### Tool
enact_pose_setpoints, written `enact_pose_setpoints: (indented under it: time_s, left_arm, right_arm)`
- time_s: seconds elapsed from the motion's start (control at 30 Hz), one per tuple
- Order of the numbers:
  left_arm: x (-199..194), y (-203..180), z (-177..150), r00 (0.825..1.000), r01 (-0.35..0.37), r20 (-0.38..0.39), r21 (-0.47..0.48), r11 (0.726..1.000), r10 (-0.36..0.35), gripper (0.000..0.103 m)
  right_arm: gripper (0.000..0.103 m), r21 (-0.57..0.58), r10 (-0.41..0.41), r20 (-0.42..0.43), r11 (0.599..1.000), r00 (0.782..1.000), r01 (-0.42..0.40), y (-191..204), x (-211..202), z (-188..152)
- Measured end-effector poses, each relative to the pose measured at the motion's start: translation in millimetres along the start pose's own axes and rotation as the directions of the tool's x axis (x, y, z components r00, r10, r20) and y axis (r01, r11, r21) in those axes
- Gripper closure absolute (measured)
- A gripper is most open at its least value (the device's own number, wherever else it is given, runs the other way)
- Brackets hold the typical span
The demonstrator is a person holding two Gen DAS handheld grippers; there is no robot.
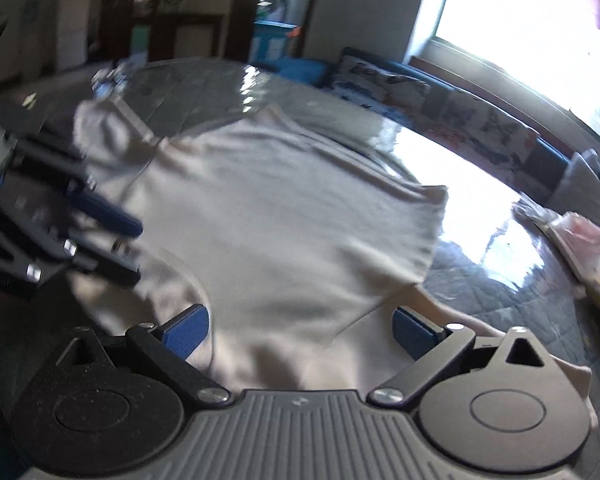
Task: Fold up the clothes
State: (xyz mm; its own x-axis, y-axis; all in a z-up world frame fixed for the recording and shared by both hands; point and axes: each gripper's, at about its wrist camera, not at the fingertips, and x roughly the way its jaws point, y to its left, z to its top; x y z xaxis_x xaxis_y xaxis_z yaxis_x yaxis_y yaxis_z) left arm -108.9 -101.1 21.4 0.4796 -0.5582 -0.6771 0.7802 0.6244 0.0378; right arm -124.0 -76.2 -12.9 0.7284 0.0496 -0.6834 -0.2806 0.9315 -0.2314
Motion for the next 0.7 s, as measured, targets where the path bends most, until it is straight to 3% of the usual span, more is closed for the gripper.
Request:
enact_pose_setpoints:
  time_s: [0.1,0.27,0.5,0.7]
  left_arm:
    - [-2.8,0.0,5.7,1.000,0.005,0.010,0.003,1.000,-0.005,0.065]
    - [-0.4,-2.9,28.3,0.998,0.022,0.063,-0.022,1.000,-0.021,0.064]
    - [34.8,-34.6,55.7,0.993,0.100,0.066,-0.008,0.995,-0.099,0.064]
    - [58.1,-56.1,62.7,0.987,0.154,0.034,0.011,0.988,-0.154,0.064]
  right_arm:
    - [0.004,0.018,0.015,0.013,1.000,1.000,-0.016,-3.4,-12.1,-3.2]
    - [0.006,0.227,0.051,0.038,0.972,0.998,-0.058,-49.3,-25.1,-6.9]
    - [0.013,0.424,-0.062,0.000,0.904,0.998,0.056,-133.5,-15.3,-29.5]
    - [0.019,0.487,-0.126,-0.064,0.862,0.990,0.141,-185.2,4.0,-49.6]
